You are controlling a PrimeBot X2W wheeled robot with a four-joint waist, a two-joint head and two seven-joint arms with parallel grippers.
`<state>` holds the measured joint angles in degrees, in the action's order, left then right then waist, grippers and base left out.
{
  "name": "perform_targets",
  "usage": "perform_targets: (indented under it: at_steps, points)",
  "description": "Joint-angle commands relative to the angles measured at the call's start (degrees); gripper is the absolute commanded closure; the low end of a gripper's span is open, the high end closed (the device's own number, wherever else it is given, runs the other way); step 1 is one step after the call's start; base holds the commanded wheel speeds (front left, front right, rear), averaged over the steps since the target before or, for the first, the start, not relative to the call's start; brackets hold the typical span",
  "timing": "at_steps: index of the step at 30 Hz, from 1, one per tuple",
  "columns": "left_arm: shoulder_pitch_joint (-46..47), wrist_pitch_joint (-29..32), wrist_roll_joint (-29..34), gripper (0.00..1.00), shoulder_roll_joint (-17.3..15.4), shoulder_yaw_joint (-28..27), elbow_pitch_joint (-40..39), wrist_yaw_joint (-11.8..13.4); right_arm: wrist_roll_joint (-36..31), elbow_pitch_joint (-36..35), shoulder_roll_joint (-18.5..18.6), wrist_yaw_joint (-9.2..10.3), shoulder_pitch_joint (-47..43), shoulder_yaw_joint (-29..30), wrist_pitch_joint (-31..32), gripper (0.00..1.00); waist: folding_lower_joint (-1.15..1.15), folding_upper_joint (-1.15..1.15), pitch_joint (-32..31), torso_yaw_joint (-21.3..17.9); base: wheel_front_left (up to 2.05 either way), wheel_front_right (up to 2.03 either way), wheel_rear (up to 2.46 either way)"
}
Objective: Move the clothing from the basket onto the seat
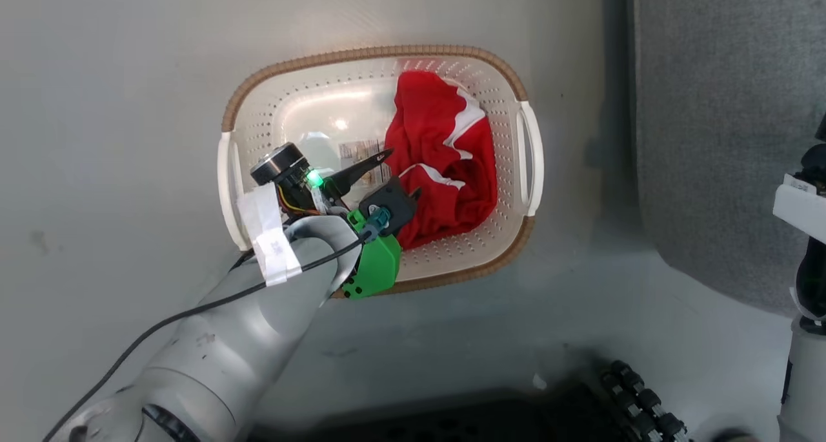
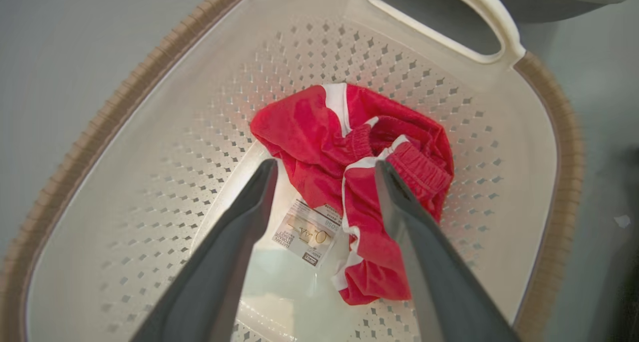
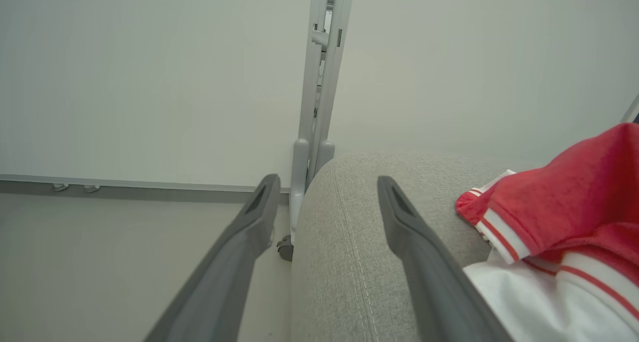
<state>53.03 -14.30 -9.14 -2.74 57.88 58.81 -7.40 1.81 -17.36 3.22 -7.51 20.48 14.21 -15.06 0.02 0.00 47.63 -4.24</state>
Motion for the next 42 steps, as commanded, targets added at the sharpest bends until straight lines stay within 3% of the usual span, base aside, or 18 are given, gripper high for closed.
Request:
perform_targets:
  at_steps: [1,5,11,30,31,32,33,34,42]
  points:
    - [1.6,0.1,-1.2,0.0,-0.4,2.2,1.2,-0.1,-0.7,-1.0,0.0,0.05,1.1,-0.6,-0.2,0.0,-0.02,0.0,7.5,-1.5,0.0,0.0,0.0]
    - [4.1,2.1,-5.6,0.0,-0.3,8.7,3.2,-0.1,-1.8,-3.1,0.7,0.05,1.4,-3.3,-0.2,0.0,-0.02,0.0,9.4,-1.7,0.0,0.0,0.0]
    - [6.8,6.9,-10.8,0.0,-0.3,14.1,4.9,-0.1,-2.5,-6.1,1.5,0.05,1.8,-5.2,-0.2,0.0,-0.02,0.0,10.9,-2.5,0.0,0.0,0.0]
    - [8.6,13.5,-8.9,0.0,-0.3,15.5,10.5,-0.1,-4.8,-9.0,2.4,0.05,1.7,-8.9,-0.2,0.0,-0.02,0.0,12.8,-4.9,0.0,0.0,0.0]
    - [8.2,14.2,-8.8,0.55,-0.3,15.6,10.6,-0.1,-4.9,-9.0,2.4,0.05,1.6,-9.0,-0.2,0.0,-0.02,0.0,12.7,-5.0,0.0,0.0,0.0]
    - [8.1,14.7,-8.9,0.82,-0.3,15.6,10.8,-0.1,-5.0,-9.1,2.4,0.05,1.6,-9.0,-0.2,0.0,-0.02,0.0,12.7,-5.0,0.0,0.0,0.0]
    - [7.8,15.5,-8.9,0.82,-0.3,15.6,10.9,-0.1,-5.0,-9.2,2.4,0.05,1.7,-9.1,-0.2,0.0,-0.02,0.0,12.7,-5.1,0.0,0.0,0.0]
    - [7.6,16.0,-8.7,1.0,-0.3,15.6,10.9,-0.1,-5.0,-9.2,2.5,0.05,1.8,-9.1,-0.2,0.0,-0.02,0.0,12.7,-5.1,0.0,0.0,0.0]
    - [9.5,13.5,-9.6,1.0,-0.5,15.6,10.9,-0.1,-5.0,-8.8,2.3,0.05,2.8,-9.8,-0.2,0.0,-0.02,0.0,12.0,-4.9,0.0,0.0,0.0]
